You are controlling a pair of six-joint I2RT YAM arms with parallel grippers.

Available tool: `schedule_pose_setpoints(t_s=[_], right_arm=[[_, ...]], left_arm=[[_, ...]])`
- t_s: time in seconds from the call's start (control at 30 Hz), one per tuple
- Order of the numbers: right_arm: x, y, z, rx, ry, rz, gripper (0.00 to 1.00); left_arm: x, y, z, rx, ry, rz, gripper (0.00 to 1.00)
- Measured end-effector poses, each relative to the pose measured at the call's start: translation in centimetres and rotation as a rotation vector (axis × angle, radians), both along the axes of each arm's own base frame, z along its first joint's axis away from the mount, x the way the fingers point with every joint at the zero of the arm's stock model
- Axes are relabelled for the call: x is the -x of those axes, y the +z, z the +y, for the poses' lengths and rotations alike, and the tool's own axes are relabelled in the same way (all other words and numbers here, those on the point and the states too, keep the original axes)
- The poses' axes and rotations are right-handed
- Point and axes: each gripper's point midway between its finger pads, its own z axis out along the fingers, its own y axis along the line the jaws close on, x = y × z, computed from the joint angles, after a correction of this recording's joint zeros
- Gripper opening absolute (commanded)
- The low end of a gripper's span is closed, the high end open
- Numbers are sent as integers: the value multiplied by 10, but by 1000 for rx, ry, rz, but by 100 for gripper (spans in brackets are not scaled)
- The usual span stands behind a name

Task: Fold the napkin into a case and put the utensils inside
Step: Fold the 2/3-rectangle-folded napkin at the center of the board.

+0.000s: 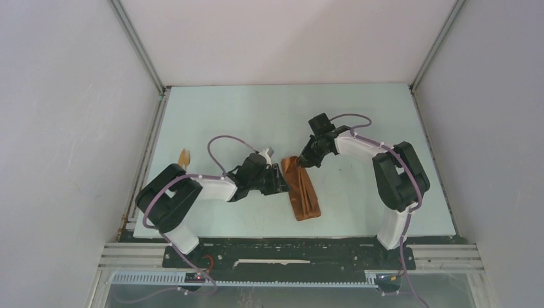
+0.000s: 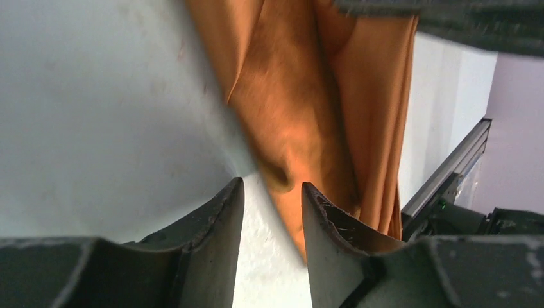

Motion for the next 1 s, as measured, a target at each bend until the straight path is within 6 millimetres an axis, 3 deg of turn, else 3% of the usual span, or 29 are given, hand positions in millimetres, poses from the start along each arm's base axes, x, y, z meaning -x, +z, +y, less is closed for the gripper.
schedule_pose_setpoints(t_s=[0.23,0.53,0.7,0.87,1.0], right_arm=[[2,0,6,6,-10,-3,0],[3,-3,18,17,4,-32,0],[6,-14,28,37,26,-46,0],[6,-24,33,49,40,-54,16],[2,-23,39,29,63,-80,17]], left_arm=[[-21,-4,-21,27,4,9,35],[-25,-8,-19,12,9,14,27],[-26,-8,-18,4,6,10,33],[-27,-6,-16,-6,-3,-16,40],[-22,-4,-4,-37,-3,-40,47]])
